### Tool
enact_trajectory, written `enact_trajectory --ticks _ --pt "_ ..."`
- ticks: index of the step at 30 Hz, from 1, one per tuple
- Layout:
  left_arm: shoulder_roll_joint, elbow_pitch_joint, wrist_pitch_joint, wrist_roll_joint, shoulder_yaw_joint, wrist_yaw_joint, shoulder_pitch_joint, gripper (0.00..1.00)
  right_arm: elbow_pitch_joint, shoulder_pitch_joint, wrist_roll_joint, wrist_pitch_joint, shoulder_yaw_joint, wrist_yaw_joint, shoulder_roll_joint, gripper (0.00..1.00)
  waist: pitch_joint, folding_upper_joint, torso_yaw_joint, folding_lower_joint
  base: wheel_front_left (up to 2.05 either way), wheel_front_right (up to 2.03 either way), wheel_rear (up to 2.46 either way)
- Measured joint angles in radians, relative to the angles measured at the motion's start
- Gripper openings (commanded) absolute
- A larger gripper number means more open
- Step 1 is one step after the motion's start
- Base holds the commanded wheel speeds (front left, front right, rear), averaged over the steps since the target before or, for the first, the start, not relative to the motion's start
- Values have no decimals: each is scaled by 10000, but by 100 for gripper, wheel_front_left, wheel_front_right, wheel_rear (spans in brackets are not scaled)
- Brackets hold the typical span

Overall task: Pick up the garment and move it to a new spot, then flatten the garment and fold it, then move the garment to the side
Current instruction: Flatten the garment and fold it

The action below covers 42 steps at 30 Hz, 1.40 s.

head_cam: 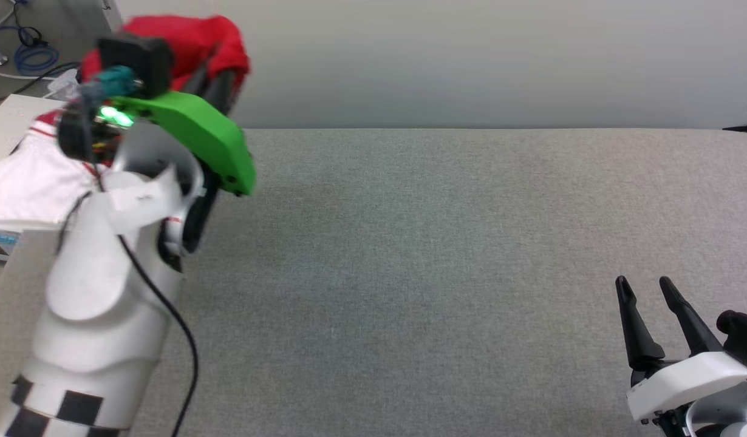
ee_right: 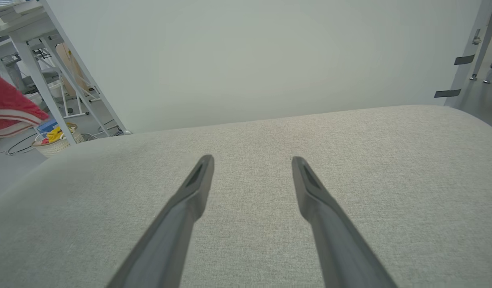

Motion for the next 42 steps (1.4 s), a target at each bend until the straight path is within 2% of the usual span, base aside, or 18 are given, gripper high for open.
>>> enact_trajectory --ticks 6,10,12,14,15,21,23,27,32,38,42 --pt "-1438 278 320 295 -1877 -221 1265 0 130 -12 2 -159 -29 0 140 100 163 0 -227 0 0 0 0" --pt "-2449 669 148 449 -3120 -347 2442 0 150 -83 0 -159 -115 0 134 100 351 0 -325 0 0 0 0" --pt "-2771 869 44 466 -3634 -437 2757 0 148 -175 0 -157 -140 0 132 100 447 0 -358 0 0 0 0" --pt "-2968 1022 -54 479 -4169 -520 2944 0 138 -221 -8 -153 -176 0 127 100 544 0 -378 0 0 0 0" --pt "-3070 1235 -232 449 -4897 -616 3080 0 144 -248 -33 -67 -205 0 121 100 669 0 -386 0 0 0 0" --pt "-3103 1120 -654 -408 -6458 -520 3065 0 240 -391 -67 19 -109 0 132 100 739 0 -382 0 0 0 0" --pt "-3108 1227 -700 -571 -6861 -401 3022 100 293 -391 -105 19 -65 0 148 100 714 0 -381 0 0 0 0" --pt "-3110 1689 -828 -884 -7361 -203 2793 100 410 -390 -117 17 -38 0 163 100 630 0 -337 0 0 0 0" --pt "-3116 2234 -911 -1064 -7653 -211 2495 100 477 -381 -117 15 -90 0 165 100 455 1 -173 0 0 0 0" --pt "-3060 2564 -1227 -1174 -7384 -155 2097 100 472 -314 -117 19 -219 0 167 100 92 0 120 0 0 0 0" --pt "-2577 2456 -1296 -1254 -7060 12 1829 100 433 -131 -115 67 -295 0 174 100 -191 0 360 0 0 0 0"
